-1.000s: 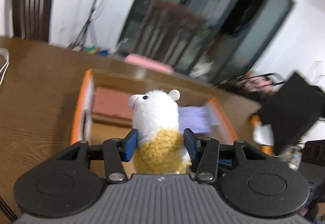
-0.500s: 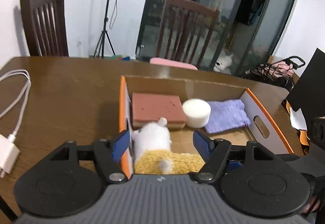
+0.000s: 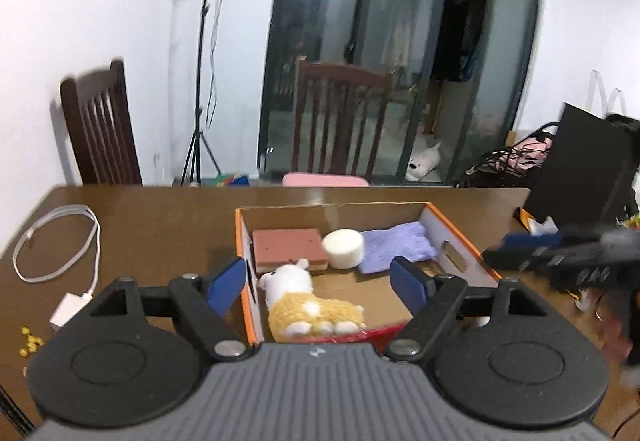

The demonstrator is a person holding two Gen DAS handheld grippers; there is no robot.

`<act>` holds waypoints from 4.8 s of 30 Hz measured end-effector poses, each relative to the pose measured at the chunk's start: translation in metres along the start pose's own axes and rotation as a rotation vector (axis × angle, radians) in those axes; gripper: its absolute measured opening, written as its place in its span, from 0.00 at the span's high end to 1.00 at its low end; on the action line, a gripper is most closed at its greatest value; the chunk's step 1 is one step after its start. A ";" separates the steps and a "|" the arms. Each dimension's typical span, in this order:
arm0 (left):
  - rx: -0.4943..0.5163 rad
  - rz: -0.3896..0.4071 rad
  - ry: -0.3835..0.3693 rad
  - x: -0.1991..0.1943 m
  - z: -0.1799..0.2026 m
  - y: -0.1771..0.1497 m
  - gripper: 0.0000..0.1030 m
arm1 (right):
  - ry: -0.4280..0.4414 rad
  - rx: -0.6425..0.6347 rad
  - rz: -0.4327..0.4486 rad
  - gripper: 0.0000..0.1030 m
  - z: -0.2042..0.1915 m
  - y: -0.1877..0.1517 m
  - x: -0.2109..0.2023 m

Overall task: Organize soft objects
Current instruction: 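Move both grippers back to the purple satin bow on the table, then close both grippers on the purple satin bow and lift it, then carry the purple satin bow into the box beside the plush toy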

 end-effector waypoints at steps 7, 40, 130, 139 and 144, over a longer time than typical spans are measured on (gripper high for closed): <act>0.054 0.100 -0.015 -0.063 0.033 -0.016 0.20 | -0.061 -0.065 0.082 0.33 -0.015 -0.016 -0.090; -0.018 -0.164 -0.059 0.026 0.042 -0.167 0.68 | -0.030 -0.151 -0.049 0.47 -0.028 -0.125 0.042; -0.121 -0.029 -0.164 -0.117 0.079 -0.247 0.41 | 0.013 0.031 -0.074 0.74 -0.069 -0.259 -0.090; -0.159 -0.172 -0.191 -0.099 0.067 -0.253 0.63 | 0.020 -0.049 -0.093 0.89 -0.076 -0.258 -0.083; -0.126 -0.170 -0.223 -0.093 0.074 -0.239 0.77 | 0.027 -0.022 -0.060 0.94 -0.069 -0.250 -0.084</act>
Point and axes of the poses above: each gripper's, at about its wrist camera, not at the fingertips, and x roughly the way its jaws point, z to its right, y to its top, the point moved 2 cm from there along x, roughly the way its jaws point, and after that the axes turned 15 degrees about y, right-handed, at the moved point
